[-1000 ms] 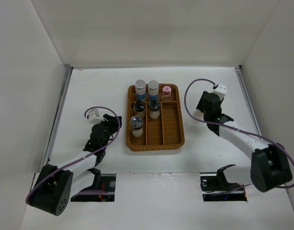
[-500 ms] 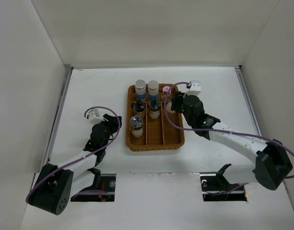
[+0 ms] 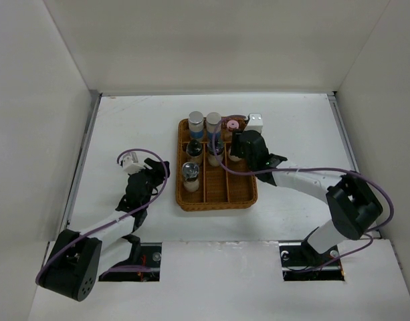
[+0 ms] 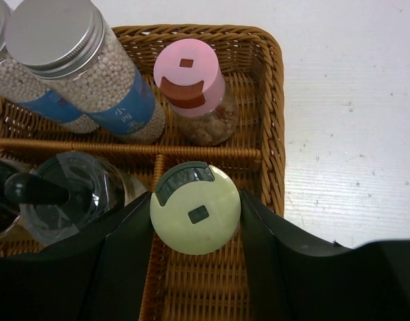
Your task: Organize the condiment bottles
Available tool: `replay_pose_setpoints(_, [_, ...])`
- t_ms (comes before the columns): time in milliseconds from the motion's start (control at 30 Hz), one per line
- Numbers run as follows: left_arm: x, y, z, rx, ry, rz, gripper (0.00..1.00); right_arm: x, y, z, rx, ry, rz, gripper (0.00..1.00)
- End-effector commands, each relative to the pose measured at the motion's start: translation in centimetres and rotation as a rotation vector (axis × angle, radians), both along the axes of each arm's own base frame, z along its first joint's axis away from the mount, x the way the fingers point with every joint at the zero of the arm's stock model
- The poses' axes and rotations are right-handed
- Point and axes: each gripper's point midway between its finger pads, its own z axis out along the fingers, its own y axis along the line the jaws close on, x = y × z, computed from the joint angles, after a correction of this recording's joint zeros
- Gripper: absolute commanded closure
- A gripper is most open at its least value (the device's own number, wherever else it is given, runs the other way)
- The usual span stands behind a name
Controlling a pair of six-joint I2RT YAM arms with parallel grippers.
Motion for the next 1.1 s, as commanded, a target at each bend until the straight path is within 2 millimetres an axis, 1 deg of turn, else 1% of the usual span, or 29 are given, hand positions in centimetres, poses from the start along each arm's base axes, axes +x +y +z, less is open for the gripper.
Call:
replay_pose_setpoints(0, [0.7, 0.4, 2.6, -0.004, -0.078, 0.024, 0.43, 1.8, 1.9, 3.2, 0.056, -0.09, 0.009, 0.5])
replay_pose_setpoints(167, [0.6, 0.7, 3.0, -0.005, -0.086, 0.035, 0.41, 2.3, 1.8, 2.6, 0.05, -0.081, -0.024, 0.42])
replay_pose_setpoints(367, [0.4, 0.5, 3.3, -0.021, -0.098, 0.026, 0.41, 2.4, 1.5, 0.9, 0.001, -0.044, -0.057, 0.38])
replay_pose_setpoints(433, [0.3, 0.4, 3.5, -0.023, -0.103, 0.022, 0.39, 2.2, 1.4, 0.8, -0.009, -0.046, -0.076, 0.31])
replay_pose_setpoints(533, [0.2, 0.1, 3.8, -0.025, -0.11, 0.011, 0.35, 1.5, 1.3, 2.2, 0.0, -0.073, -0.095, 0.2])
replay_pose_setpoints(633, [0.1, 0.0, 4.1, -0.03, -0.119, 0.006, 0.31, 0.5, 1.5, 5.0, 0.028, -0.109, -0.089, 0.13])
replay_pose_setpoints(667, [0.1, 0.0, 4.2, -0.032, -0.12, 0.007, 0.29, 0.0, 1.4, 6.3, 0.042, -0.127, -0.089, 0.1])
replay_pose_setpoints(700, [0.1, 0.0, 4.3, -0.034, -0.123, 0.007, 0.22, -0.6, 1.2, 7.5, 0.055, -0.145, -0.093, 0.0])
replay_pose_setpoints(767, [0.0, 0.0, 4.6, -0.038, -0.127, 0.006, 0.0, -2.0, 0.1, 9.6, 0.083, -0.185, -0.114, 0.0])
replay_pose_setpoints(833, [-0.1, 0.0, 4.6, -0.035, -0.121, 0.007, 0.0, -3.7, -1.5, 11.3, 0.115, -0.222, -0.147, 0.0])
replay_pose_setpoints(900, [-0.1, 0.1, 4.2, -0.025, -0.097, 0.013, 0.0, -5.2, -3.1, 11.8, 0.146, -0.236, -0.17, 0.0])
replay_pose_setpoints(933, [0.0, 0.1, 4.0, -0.021, -0.083, 0.016, 0.0, -5.8, -3.7, 11.7, 0.158, -0.232, -0.176, 0.0])
replay_pose_setpoints(1000, [0.0, 0.2, 3.7, -0.019, -0.057, 0.022, 0.0, -6.8, -5.0, 11.1, 0.175, -0.212, -0.192, 0.0])
replay_pose_setpoints(1067, [0.2, 0.2, 3.7, -0.021, -0.04, 0.025, 0.0, -7.2, -6.9, 10.1, 0.188, -0.19, -0.233, 0.0])
